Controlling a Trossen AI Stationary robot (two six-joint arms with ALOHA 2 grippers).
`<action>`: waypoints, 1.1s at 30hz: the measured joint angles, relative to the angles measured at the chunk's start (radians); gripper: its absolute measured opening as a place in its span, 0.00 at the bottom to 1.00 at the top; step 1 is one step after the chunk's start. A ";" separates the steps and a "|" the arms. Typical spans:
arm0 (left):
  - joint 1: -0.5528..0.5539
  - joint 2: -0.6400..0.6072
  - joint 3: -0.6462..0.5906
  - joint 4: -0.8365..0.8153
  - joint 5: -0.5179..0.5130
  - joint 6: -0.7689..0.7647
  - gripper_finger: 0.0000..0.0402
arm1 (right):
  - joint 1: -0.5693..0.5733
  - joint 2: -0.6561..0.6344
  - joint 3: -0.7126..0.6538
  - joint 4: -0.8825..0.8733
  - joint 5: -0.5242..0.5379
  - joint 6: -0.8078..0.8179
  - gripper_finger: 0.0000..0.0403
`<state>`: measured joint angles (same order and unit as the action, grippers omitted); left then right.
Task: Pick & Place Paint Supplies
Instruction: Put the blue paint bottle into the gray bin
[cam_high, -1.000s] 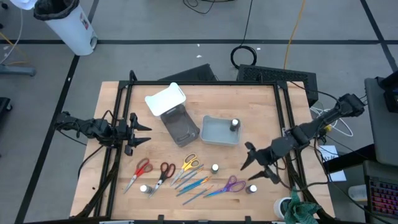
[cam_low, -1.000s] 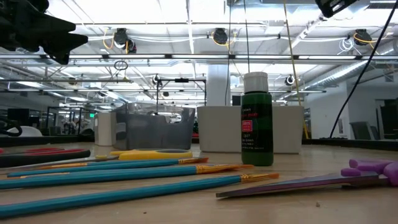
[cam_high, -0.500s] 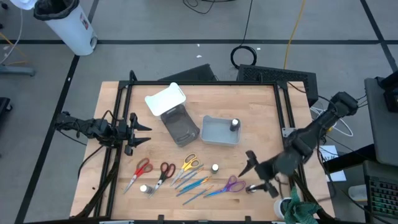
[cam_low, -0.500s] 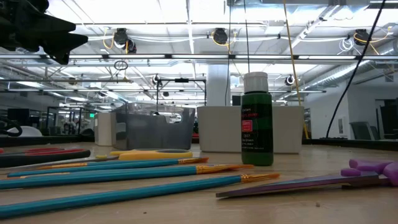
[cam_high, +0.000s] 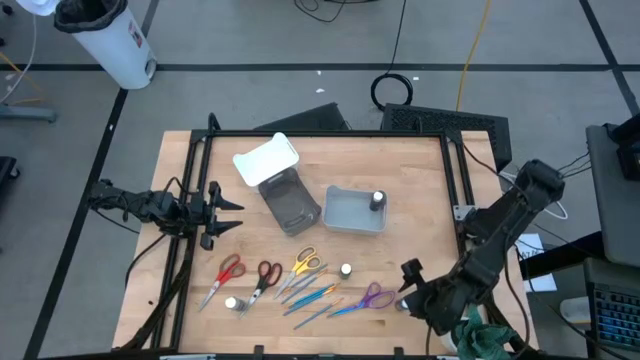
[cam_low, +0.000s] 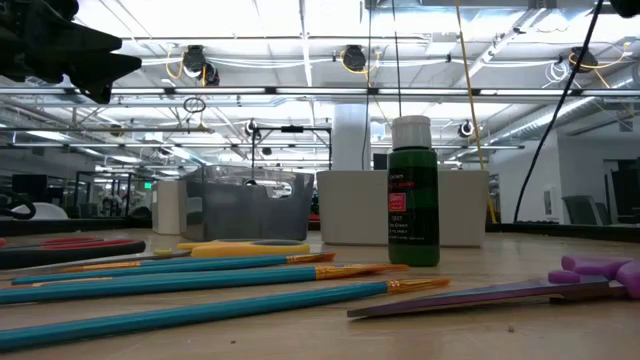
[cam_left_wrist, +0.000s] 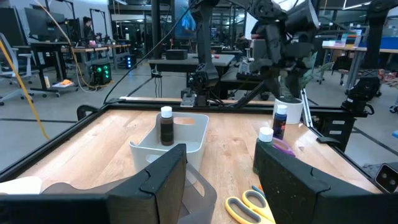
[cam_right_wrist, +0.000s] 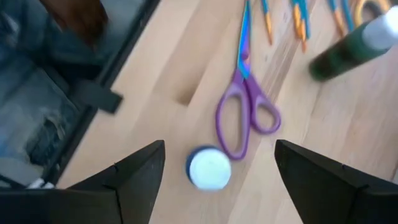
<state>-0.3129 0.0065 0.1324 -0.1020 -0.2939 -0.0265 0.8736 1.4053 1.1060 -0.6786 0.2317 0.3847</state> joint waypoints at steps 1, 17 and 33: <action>0.000 0.000 0.000 0.000 0.000 0.000 0.50 | 0.004 0.008 0.000 -0.007 0.000 0.000 0.72; 0.000 0.000 0.000 0.000 0.000 0.000 0.50 | 0.038 0.049 0.000 -0.012 -0.025 -0.096 0.66; 0.000 0.000 0.000 0.000 0.000 0.000 0.50 | 0.037 0.048 -0.097 0.007 -0.025 -0.196 0.64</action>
<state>-0.3130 0.0065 0.1326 -0.1020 -0.2943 -0.0265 0.9108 1.4537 1.0088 -0.6716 0.2070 0.1890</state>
